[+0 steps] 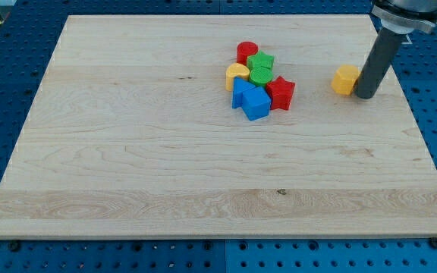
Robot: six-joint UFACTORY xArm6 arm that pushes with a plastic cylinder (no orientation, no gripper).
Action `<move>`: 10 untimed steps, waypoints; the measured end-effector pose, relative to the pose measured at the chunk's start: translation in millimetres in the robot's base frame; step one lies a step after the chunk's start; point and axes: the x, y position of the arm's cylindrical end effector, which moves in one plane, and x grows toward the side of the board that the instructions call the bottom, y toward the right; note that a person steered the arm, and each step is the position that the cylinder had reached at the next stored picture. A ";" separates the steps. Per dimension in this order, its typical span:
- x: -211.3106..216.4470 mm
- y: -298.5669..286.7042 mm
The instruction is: Slide the yellow hexagon to the right side of the green circle
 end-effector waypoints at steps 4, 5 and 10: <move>-11.2 29.1; -29.3 33.5; -24.5 -12.6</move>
